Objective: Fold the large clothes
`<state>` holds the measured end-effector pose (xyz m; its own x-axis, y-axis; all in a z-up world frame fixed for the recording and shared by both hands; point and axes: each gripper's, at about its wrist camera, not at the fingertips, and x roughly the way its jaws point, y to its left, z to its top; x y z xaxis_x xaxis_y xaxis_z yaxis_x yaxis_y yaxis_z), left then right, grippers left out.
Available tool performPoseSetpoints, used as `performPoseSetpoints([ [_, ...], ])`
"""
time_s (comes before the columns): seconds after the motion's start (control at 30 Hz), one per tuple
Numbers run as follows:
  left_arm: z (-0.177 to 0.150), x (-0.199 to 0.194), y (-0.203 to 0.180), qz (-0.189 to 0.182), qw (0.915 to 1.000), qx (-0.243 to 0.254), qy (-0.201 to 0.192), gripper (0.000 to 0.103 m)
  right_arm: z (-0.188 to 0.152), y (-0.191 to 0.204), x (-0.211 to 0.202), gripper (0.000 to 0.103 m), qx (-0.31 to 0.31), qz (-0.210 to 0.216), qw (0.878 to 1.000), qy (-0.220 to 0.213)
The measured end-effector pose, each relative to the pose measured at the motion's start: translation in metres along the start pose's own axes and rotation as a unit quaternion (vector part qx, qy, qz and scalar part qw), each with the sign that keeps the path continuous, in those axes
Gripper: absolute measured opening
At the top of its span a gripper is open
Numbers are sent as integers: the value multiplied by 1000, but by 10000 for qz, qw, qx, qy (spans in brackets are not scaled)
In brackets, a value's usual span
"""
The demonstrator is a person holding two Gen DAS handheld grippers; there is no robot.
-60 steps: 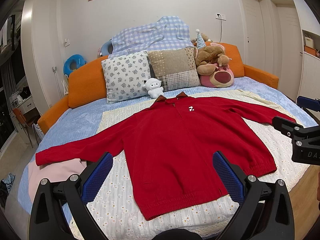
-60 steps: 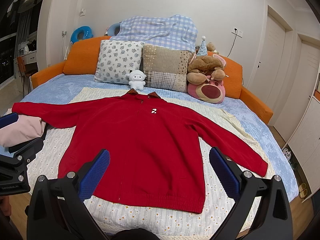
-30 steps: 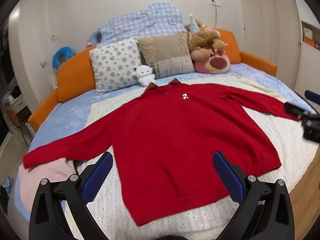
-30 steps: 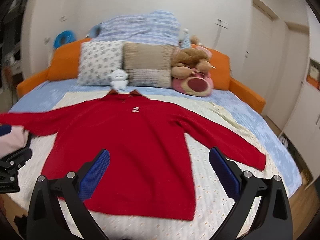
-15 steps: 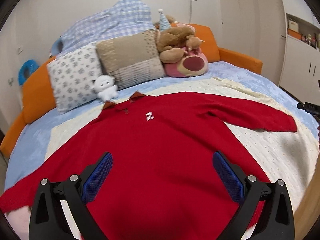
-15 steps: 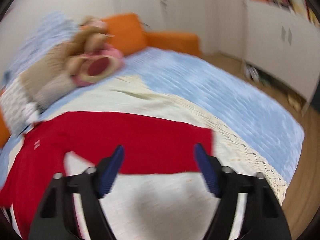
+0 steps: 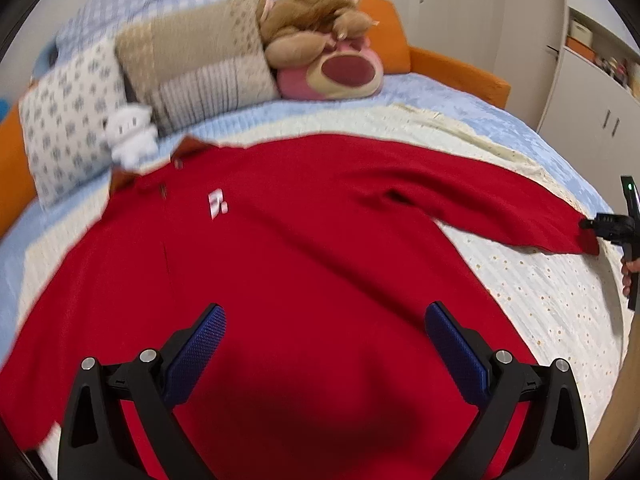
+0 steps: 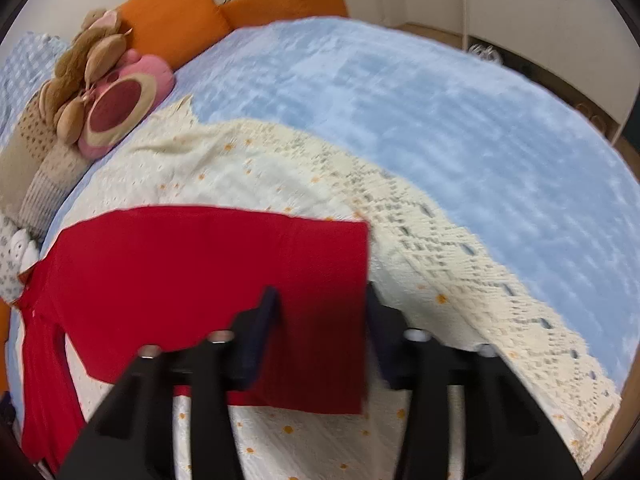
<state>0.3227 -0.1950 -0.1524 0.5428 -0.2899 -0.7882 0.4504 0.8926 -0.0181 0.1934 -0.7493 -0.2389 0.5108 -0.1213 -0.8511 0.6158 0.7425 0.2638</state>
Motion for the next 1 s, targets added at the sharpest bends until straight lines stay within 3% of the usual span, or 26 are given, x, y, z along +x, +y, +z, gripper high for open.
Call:
performPoseSetpoints([
  [0.1,-8,11,15,-105,9994,-267,207,101,2,8,-9,14,19,289,9996,-19],
  [0.23,-8,19,34,-111,9980,-533,334,101,9,41,-44,12,-508,496,9967,-384],
  [0.37,1,21,57,-161,9950,-931,324,101,6,100,-104,9,-1070,1298,9823,-825],
  [0.47,5,26,68,-52,9931,-1088,432,101,-20,168,-154,9,-1951,1926,9556,-1076],
  [0.53,8,33,75,-40,9915,-1147,615,101,-45,217,-187,9,-2548,2382,9298,-1175],
  [0.63,13,41,88,-340,9877,-1360,687,101,-87,273,-223,9,-3269,3080,8863,-1131],
  [0.77,26,59,113,-687,9784,-1782,787,101,-157,324,-241,9,-4091,3662,8328,-715],
  [0.87,31,70,128,-729,9737,-2015,780,101,-199,342,-234,9,-4440,3885,8067,-339],
  [0.9,33,71,131,-741,9734,-2038,735,101,-218,349,-228,4,-4532,4061,7935,-86],
  [1.0,29,73,134,-804,9742,-2010,641,101,-264,360,-217,4,-4870,4183,7661,310],
])
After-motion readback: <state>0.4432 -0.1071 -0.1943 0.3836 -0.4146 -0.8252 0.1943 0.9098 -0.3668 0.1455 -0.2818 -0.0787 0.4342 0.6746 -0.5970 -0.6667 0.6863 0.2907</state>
